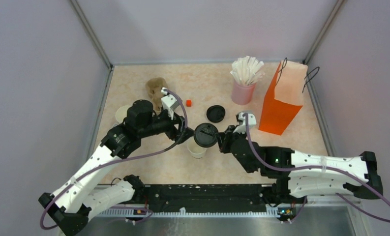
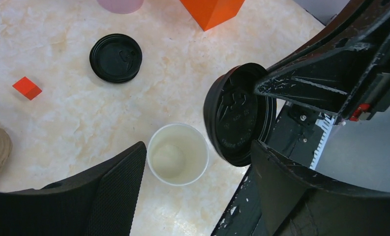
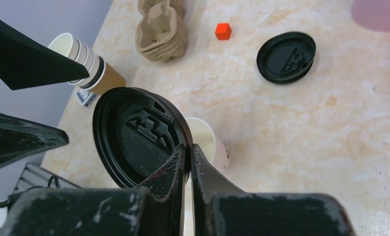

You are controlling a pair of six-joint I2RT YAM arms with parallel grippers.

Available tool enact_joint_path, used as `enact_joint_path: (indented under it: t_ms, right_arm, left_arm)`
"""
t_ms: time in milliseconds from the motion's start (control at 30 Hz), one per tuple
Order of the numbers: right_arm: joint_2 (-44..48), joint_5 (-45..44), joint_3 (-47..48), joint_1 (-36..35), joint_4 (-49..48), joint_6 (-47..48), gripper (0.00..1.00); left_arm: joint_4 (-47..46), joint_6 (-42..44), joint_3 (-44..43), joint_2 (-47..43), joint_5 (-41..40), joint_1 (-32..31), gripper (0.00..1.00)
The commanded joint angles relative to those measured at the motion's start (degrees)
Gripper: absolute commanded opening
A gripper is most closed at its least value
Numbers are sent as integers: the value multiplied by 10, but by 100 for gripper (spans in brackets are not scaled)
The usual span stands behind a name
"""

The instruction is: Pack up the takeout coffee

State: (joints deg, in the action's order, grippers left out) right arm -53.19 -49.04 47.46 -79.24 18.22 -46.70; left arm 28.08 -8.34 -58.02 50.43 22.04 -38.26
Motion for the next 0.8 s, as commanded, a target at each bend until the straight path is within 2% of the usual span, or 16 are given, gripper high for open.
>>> enact_joint_path:
  t_ms: [0, 133, 200, 367, 467, 567, 667, 767]
  right_arm:
    - [-52, -53, 61, -4, -45, 70, 4]
    - [-76, -42, 76, -3, -79, 94, 4]
    - [-79, -30, 73, -3, -101, 104, 4]
    - [-76, -18, 56, -4, -138, 109, 5]
    - [-65, -7, 34, -3, -175, 125, 8]
    - [-47, 63, 6, 6, -251, 206, 27]
    - [-14, 77, -6, 6, -270, 323, 46]
    - [29, 96, -8, 7, -262, 448, 52]
  left_arm:
    - [-32, 21, -14, 23, 10, 0, 81]
    - [-40, 28, -5, 39, -10, 0, 78]
    - [-44, 33, 0, 44, -23, 0, 73]
    - [-52, 37, 10, 48, -48, 0, 37]
    - [-71, 35, 23, 47, -42, 0, 20]
    - [-78, 25, 24, 52, -33, 0, 9]
    - [-52, 14, -1, 64, -19, 0, 9]
    - [-2, 3, -31, 73, -5, 0, 9]
